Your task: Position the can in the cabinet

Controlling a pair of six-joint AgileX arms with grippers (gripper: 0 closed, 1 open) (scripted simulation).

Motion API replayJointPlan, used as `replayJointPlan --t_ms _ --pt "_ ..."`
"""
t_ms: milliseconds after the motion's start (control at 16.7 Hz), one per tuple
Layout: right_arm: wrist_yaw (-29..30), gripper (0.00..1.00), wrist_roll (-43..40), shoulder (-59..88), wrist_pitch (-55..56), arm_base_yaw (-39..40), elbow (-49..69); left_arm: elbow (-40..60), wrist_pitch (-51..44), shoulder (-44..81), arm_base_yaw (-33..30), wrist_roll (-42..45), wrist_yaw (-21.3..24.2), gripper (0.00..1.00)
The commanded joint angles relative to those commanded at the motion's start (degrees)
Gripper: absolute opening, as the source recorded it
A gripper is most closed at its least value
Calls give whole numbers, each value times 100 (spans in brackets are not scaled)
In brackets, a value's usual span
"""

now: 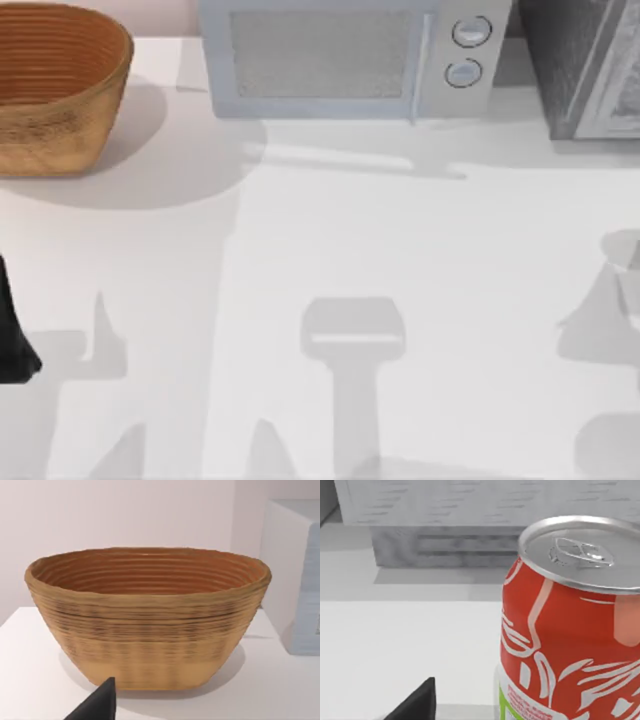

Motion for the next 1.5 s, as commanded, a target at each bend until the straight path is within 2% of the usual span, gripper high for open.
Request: replayJointPlan --t_ms 360,660,1440,1500 --pt "183 100 34 298 -731 180 1040 0 0 0 0 0 0 100" --pt "209 100 39 338 -834 206 1180 0 0 0 0 0 0 100" --pt "209 2 39 338 -834 206 1180 0 0 0 0 0 0 100" --pt "209 0 39 338 -834 206 1180 0 0 0 0 0 0 100"
